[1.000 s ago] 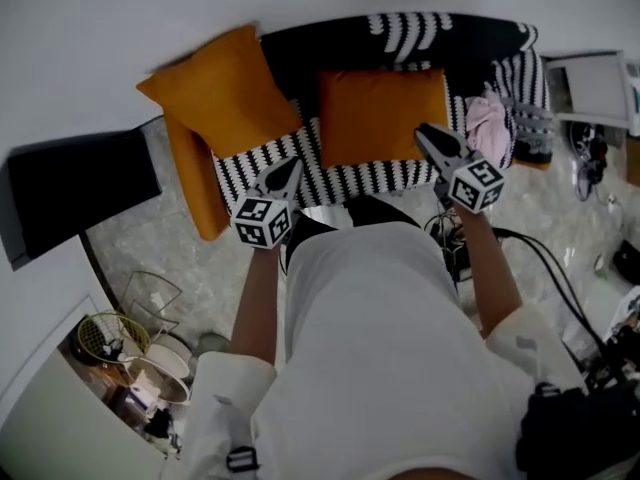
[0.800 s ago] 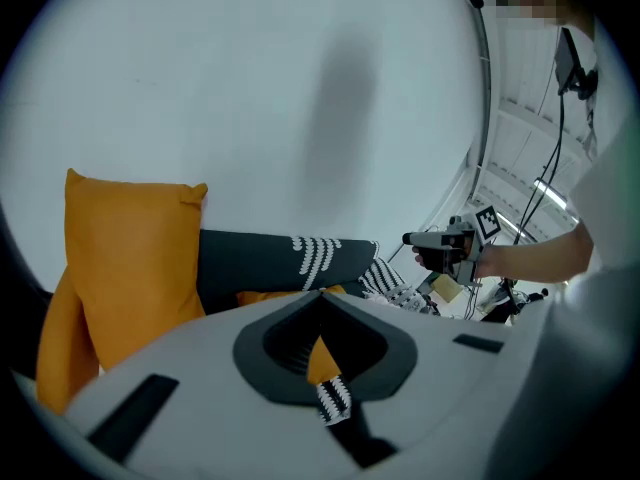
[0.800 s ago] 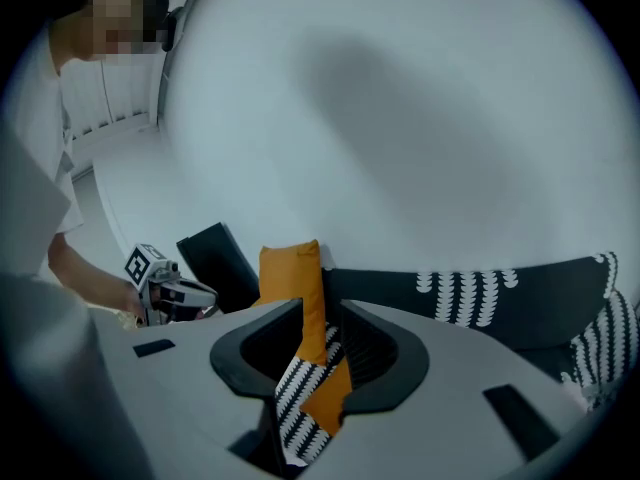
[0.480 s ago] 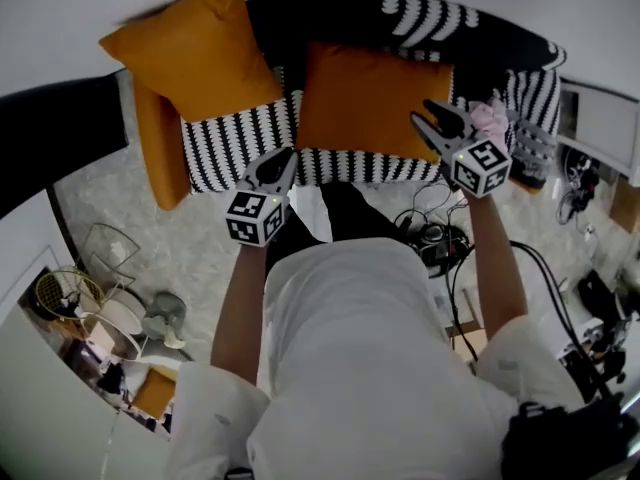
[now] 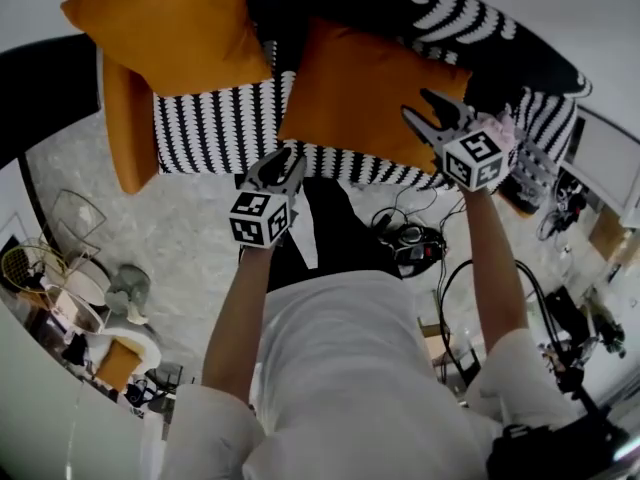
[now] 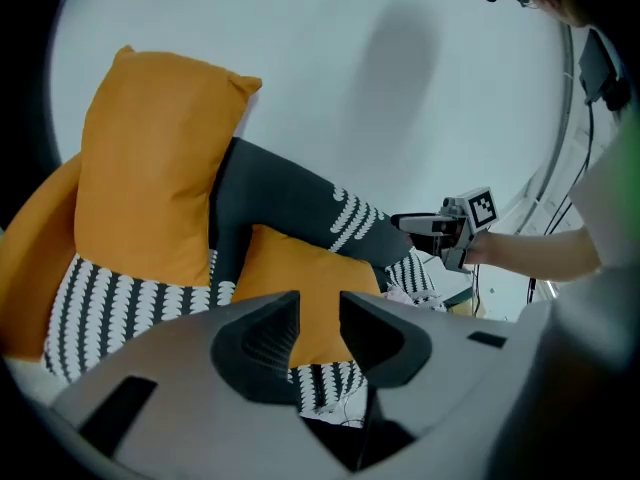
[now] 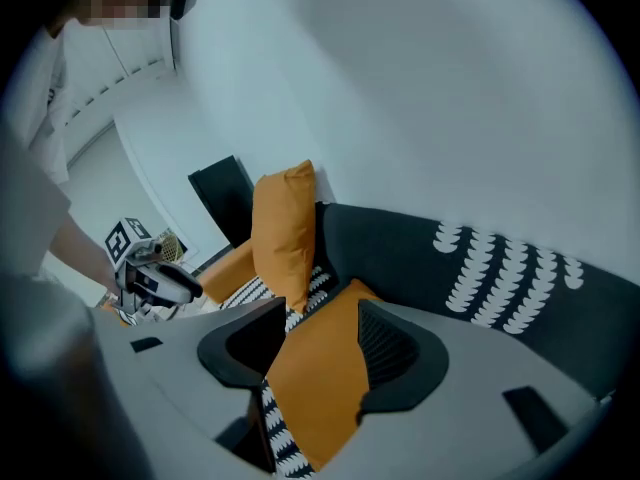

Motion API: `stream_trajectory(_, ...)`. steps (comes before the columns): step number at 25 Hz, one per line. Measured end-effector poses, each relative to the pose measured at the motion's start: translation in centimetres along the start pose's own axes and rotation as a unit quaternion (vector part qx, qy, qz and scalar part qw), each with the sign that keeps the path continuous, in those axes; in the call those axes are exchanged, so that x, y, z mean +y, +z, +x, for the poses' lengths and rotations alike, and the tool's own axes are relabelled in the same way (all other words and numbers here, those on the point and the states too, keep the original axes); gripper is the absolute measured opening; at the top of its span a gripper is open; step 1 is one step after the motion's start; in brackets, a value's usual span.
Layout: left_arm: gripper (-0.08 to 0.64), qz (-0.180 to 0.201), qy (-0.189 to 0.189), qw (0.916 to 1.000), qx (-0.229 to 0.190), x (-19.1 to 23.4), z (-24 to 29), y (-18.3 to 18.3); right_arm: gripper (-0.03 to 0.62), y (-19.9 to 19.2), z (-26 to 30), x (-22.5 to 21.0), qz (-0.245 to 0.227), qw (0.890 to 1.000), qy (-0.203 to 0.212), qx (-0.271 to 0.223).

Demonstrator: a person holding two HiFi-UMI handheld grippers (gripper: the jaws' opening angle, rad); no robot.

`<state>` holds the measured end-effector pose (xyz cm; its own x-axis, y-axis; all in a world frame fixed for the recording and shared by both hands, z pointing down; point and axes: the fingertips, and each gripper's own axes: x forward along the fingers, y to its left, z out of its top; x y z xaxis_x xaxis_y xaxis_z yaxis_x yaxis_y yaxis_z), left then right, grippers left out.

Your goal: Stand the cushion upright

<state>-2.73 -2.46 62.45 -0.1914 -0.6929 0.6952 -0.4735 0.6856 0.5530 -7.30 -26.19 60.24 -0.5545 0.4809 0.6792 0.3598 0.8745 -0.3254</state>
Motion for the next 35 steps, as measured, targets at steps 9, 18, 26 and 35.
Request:
stream_trajectory(9, 0.146, -0.119, 0.052, 0.9914, -0.012, 2.3, 6.9, -4.6, 0.266, -3.3, 7.1, -4.6, -0.078, 0.993, 0.029, 0.08)
stream_trajectory(18, 0.266, -0.305, 0.081, 0.9489, 0.006, 4.9, 14.0, -11.7, 0.287, -8.3, 13.8, -8.5, -0.131, 0.972, 0.069, 0.18)
stream_trajectory(26, 0.382, -0.458, 0.101, 0.8834, -0.005, 6.7, 19.6, -16.2, 0.323, -11.4, 19.0, -11.4, -0.168, 0.95, 0.085, 0.248)
stream_trajectory(35, 0.309, -0.531, 0.067, 0.8433, -0.046, 9.4, 23.1, -16.4, 0.367, -14.6, 22.6, -13.0, -0.196, 0.919, 0.085, 0.332)
